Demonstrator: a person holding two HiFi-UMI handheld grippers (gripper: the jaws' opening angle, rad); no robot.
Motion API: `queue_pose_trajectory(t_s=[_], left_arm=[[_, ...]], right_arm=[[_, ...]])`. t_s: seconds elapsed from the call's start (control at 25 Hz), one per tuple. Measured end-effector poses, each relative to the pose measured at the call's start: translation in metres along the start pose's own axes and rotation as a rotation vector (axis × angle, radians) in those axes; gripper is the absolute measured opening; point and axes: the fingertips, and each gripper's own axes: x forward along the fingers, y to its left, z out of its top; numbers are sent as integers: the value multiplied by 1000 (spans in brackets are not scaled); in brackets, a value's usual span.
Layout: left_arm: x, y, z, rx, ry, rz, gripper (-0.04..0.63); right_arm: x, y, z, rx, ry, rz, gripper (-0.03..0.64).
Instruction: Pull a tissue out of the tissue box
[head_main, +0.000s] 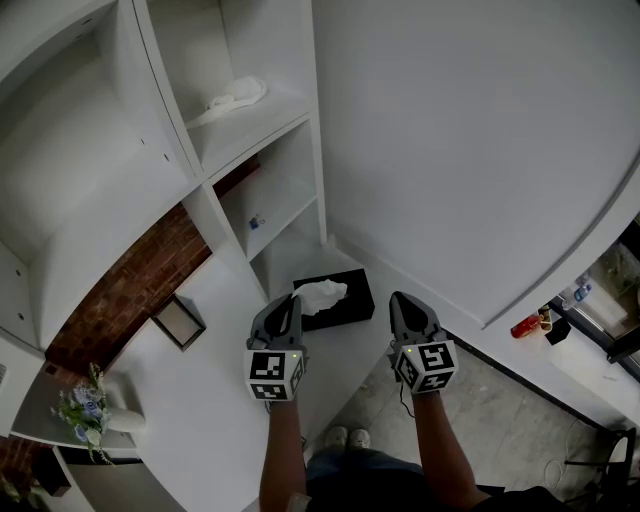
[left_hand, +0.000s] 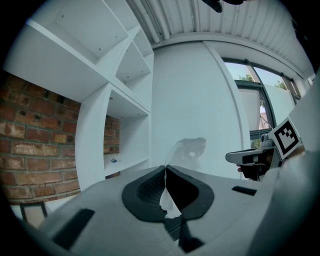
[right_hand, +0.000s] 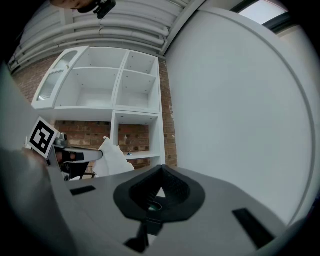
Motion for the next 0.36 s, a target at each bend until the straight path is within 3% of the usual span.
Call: queue_pose_trajectory(t_s=[0.36], left_arm=[[0, 0, -1, -2, 4, -6, 11]], right_arm=[[0, 2, -1, 3, 6, -4, -3]])
